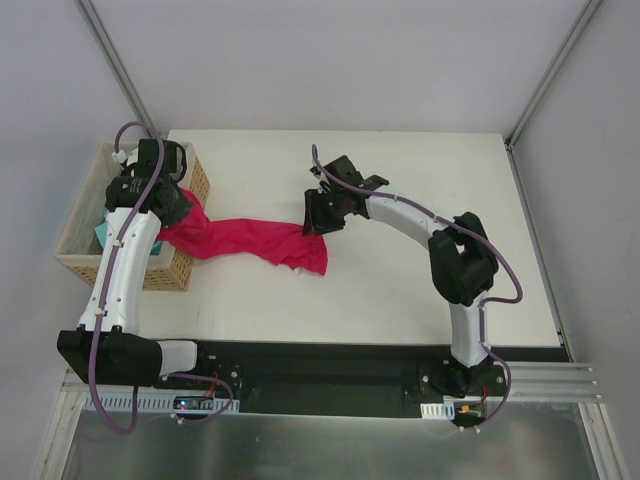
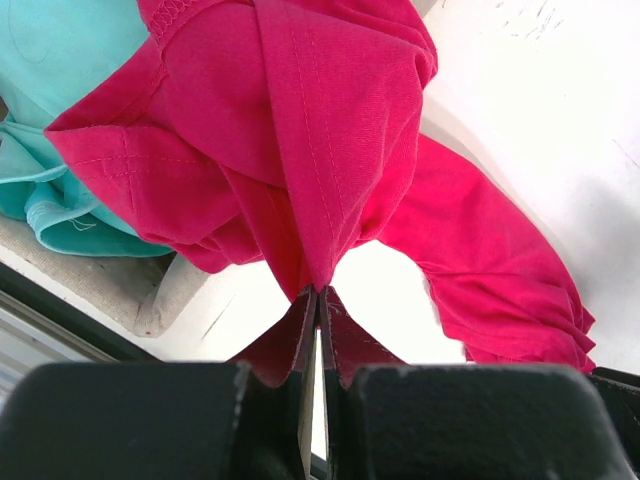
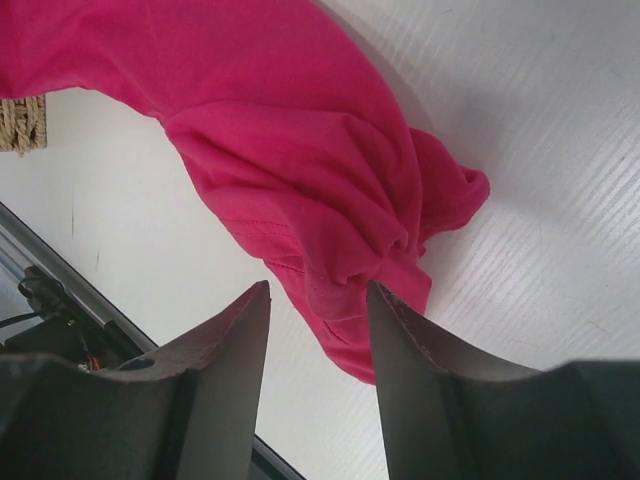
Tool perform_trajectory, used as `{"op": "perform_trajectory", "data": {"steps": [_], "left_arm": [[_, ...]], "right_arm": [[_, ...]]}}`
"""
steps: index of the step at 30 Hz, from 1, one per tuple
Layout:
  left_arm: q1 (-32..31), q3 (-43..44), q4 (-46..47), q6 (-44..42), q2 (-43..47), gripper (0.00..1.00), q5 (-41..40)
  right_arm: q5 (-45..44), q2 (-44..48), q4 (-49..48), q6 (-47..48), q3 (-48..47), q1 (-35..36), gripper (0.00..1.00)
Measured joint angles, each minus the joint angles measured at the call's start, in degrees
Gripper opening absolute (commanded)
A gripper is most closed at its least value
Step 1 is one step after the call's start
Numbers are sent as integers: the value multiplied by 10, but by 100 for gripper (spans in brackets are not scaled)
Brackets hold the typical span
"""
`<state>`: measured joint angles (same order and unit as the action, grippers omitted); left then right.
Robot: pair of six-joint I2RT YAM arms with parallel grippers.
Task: Fold and stack the t-shirts
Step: Flatten out the tshirt
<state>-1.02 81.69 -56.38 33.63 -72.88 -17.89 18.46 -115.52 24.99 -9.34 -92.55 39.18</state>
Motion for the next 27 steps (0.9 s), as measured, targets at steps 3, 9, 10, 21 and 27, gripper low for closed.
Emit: {"op": "perform_trajectory", "data": {"steps": [3, 9, 10, 21, 27], "left_arm": [[0, 0, 0, 0, 0, 0, 0], [0, 0, 0, 0, 0, 0, 1], [0, 0, 0, 0, 0, 0, 1], [0, 0, 0, 0, 0, 0, 1], [0, 0, 0, 0, 0, 0, 1]], "right_arm": [[4, -3, -9, -5, 0, 0, 43], [8, -12, -21, -14, 0, 0, 43], [9, -13, -21, -14, 0, 0, 43], [20, -21, -36, -33, 24, 1, 12], [20, -26, -36, -38, 29, 1, 1]]}}
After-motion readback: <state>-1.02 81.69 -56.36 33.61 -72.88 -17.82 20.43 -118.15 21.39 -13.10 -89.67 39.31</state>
